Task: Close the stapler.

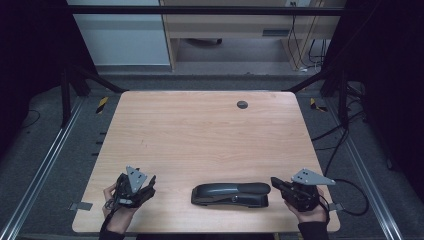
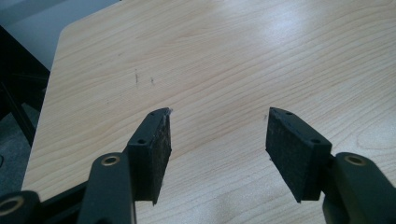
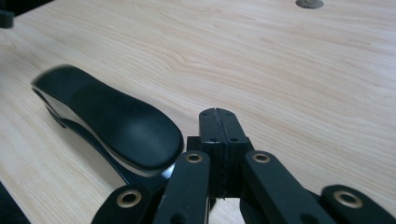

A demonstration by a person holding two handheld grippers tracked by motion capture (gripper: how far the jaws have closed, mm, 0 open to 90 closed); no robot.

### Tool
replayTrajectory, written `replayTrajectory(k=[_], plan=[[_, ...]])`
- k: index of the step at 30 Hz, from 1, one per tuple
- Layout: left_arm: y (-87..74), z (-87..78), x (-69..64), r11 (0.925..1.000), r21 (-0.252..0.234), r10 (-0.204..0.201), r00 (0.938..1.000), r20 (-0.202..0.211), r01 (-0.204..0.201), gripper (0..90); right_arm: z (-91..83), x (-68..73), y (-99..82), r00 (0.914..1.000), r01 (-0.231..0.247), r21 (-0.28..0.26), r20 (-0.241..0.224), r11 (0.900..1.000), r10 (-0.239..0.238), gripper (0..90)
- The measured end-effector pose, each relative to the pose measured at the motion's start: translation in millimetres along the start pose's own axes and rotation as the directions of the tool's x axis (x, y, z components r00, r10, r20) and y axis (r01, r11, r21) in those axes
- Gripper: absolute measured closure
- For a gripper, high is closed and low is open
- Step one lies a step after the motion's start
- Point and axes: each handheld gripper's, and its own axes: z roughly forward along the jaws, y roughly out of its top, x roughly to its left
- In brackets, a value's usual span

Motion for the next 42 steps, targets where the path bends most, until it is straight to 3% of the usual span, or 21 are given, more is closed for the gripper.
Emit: replayTrajectory(k=[10,17,24,27,34,42], plan=[[-0.5,0.8,0.7,1.0,-0.003,-0.002,1.0,-0.007,0.002,39.6,-3.8,10.2,9.2,0.9993,0.0,-0.05,-0.037,0.9987,-0.002,90.0],[-1.0,1.1,1.0,1.0,-0.001,0.002,1.0,-0.008,-0.002,39.4,2.5,21.0,9.1,0.9974,0.021,-0.038,-0.068,0.999,-0.024,90.0],[-1.0,1.1,0.0,1.0,-0.001,0.003,1.0,-0.007,-0.003,39.2,2.4,21.1,5.7,0.9964,0.003,-0.055,-0.084,0.9985,-0.008,90.0],[-0.9,1.3,-0.3,1.0,0.0,0.005,1.0,-0.005,-0.005,39.2,4.5,21.0,2.4,0.9972,0.003,-0.038,-0.075,0.9993,-0.006,90.0],[-0.9,1.2,-0.4,1.0,0.002,0.008,1.0,-0.005,-0.008,39.2,7.5,18.4,-1.9,0.995,-0.014,-0.031,-0.099,0.9994,0.011,88.6],[-0.9,1.5,-1.3,0.9999,0.002,0.011,0.9999,-0.002,-0.011,39.2,9.2,19.1,-3.8,0.9957,0.006,-0.023,-0.092,0.9997,-0.008,90.0]])
